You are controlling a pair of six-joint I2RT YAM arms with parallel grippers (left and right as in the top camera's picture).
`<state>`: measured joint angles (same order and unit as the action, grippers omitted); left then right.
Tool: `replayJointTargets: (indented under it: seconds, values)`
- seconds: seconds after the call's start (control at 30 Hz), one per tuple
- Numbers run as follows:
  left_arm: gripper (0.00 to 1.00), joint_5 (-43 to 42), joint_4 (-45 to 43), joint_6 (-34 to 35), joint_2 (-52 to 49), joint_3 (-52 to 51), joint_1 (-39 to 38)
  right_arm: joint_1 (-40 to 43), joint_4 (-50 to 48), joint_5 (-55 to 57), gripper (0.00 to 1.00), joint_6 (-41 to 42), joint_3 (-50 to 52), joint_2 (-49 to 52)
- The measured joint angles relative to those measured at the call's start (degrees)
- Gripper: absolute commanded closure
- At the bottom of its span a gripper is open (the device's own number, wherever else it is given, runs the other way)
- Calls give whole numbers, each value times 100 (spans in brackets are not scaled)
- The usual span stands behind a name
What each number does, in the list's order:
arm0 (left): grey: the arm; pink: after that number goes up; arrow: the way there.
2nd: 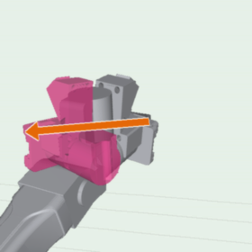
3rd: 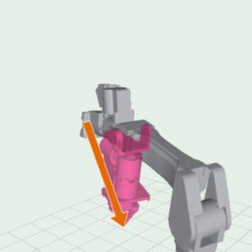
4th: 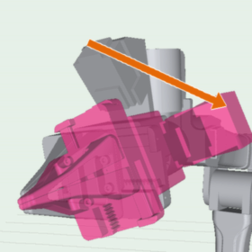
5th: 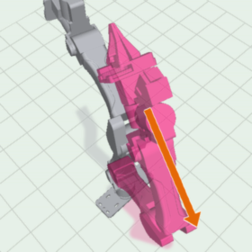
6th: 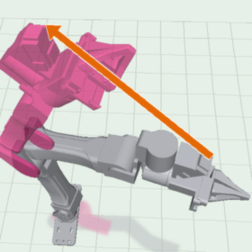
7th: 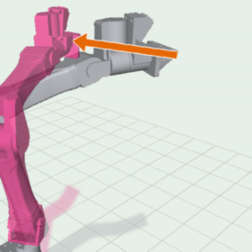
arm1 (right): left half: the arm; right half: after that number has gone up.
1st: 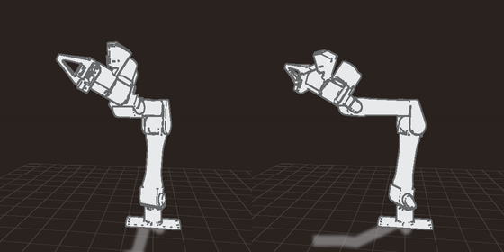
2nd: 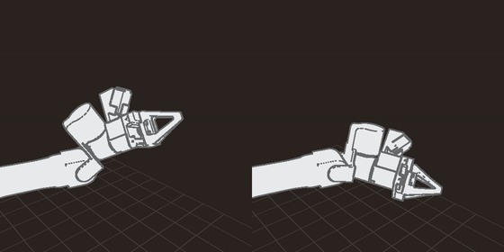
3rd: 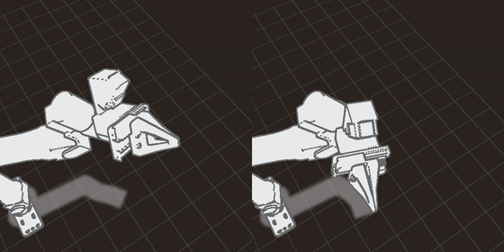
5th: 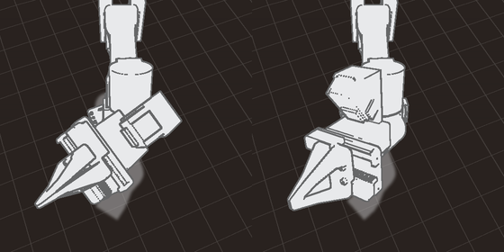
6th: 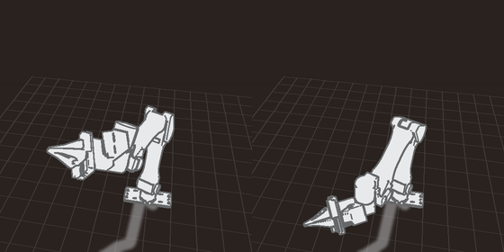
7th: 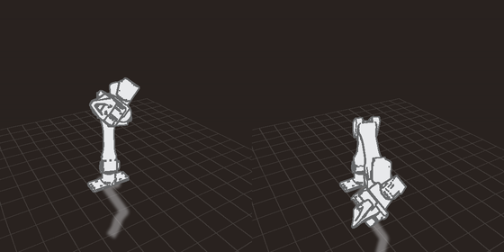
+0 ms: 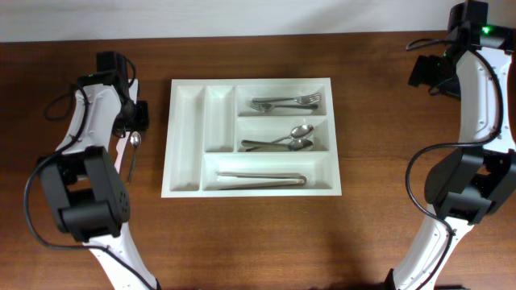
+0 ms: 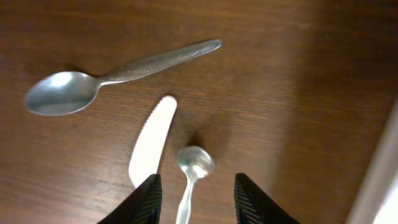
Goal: Pack container
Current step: 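Lower the left gripper onto the metal spoon and close on it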
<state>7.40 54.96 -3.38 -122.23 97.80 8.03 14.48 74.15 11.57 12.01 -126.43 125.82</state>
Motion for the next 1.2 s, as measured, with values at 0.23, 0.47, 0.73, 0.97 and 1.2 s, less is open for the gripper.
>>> replayJointTargets:
  seconds: [0.23, 0.47, 0.73, 0.97, 1.2]
  values:
    - [60, 109, 2, -2, -568, -59, 15, 0, -2, 0, 1, 0, 0, 0]
    - [92, 129, -20, -9, -603, -63, 15, 0, 0, 0, 1, 0, 0, 0]
    - [98, 251, -42, -2, -603, -37, 15, 0, -2, 0, 1, -7, 0, 0]
    - [98, 256, -39, -2, -603, -37, 15, 0, 0, 0, 1, -2, 0, 0]
    - [98, 256, -11, 2, -603, -37, 15, 0, -2, 0, 1, 0, 0, 0]
